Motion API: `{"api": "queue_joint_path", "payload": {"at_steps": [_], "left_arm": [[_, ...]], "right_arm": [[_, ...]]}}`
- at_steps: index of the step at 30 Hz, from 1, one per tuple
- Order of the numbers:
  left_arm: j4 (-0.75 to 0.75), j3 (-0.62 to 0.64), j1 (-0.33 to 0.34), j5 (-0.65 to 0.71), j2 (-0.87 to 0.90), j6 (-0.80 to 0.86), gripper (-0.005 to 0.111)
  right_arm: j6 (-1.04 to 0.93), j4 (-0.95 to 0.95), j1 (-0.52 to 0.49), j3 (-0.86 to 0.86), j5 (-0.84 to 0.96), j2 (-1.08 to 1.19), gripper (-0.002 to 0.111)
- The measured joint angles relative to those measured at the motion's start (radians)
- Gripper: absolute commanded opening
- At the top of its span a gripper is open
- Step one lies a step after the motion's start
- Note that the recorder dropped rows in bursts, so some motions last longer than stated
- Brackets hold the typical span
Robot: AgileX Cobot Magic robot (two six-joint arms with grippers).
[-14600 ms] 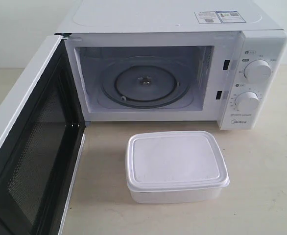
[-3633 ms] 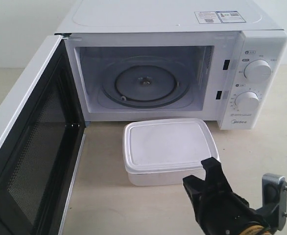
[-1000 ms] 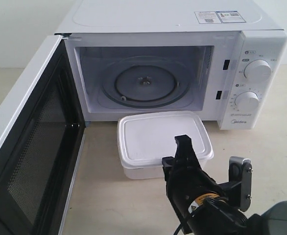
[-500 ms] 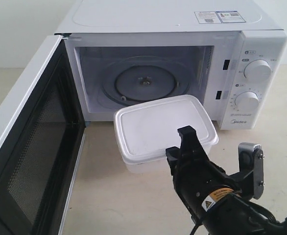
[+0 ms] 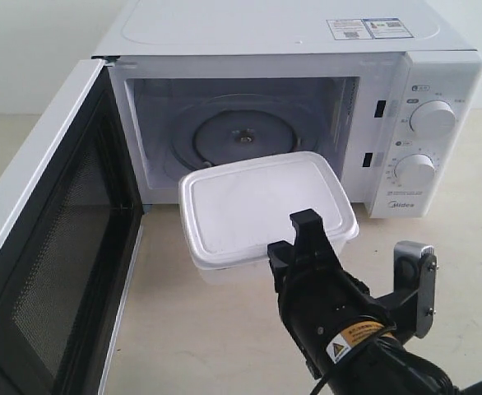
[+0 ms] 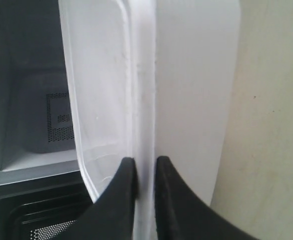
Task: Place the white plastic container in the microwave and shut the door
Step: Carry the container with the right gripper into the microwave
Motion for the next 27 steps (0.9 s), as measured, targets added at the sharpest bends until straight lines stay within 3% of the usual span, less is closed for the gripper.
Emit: {"api": "queue_joint_path", "payload": {"at_steps": [6, 27], "left_arm": [[0.000, 0.000, 0.000, 0.000, 0.000, 0.000, 0.004], [0.000, 0.000, 0.000, 0.000, 0.000, 0.000, 0.004]], "right_arm": [[-0.074, 0.032, -0.015, -0.085, 0.036, 0.000, 0.000], [-0.328, -0.001, -0.270, -0.371, 0.254, 0.000, 0.000]]}}
